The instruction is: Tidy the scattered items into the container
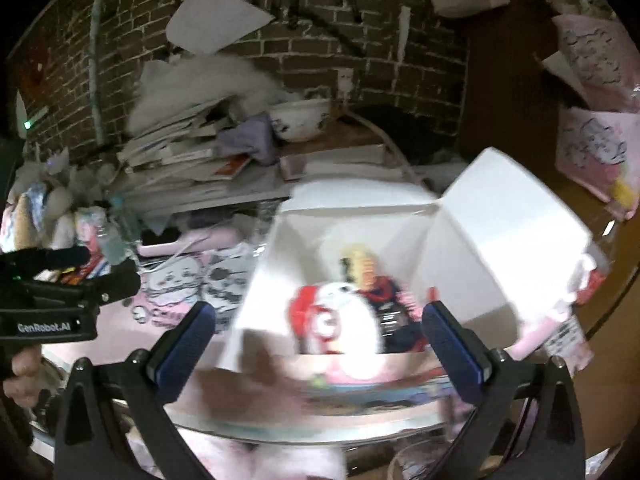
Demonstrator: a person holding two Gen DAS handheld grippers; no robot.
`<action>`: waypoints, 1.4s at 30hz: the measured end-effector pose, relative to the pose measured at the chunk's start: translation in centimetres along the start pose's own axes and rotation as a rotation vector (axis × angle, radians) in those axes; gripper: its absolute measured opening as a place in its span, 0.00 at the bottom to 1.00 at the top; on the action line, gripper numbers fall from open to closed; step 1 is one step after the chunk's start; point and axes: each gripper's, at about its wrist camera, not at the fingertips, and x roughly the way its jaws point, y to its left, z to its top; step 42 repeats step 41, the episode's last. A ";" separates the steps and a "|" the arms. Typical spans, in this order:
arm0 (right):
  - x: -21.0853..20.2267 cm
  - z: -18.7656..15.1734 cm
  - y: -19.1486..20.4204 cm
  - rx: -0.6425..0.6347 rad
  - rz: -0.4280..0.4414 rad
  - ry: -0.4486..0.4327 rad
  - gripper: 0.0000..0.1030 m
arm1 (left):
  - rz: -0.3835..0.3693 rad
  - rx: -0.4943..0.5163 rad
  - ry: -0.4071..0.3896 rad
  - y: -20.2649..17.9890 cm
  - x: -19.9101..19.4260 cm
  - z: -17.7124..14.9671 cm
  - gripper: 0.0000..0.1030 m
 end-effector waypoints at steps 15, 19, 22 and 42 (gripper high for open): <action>3.4 0.3 7.2 -0.089 0.033 0.033 1.00 | 0.116 -0.084 0.013 5.5 0.0 -2.0 0.89; 3.7 0.3 8.1 -0.108 0.015 0.035 1.00 | 0.112 -0.083 0.008 5.7 -0.2 -2.0 0.89; 3.7 0.3 8.2 -0.102 0.015 0.034 1.00 | 0.100 -0.082 0.000 5.7 -0.4 -1.9 0.89; 3.5 0.6 6.5 -0.056 0.003 0.036 1.00 | 0.095 -0.050 -0.042 4.4 -1.8 -1.4 0.89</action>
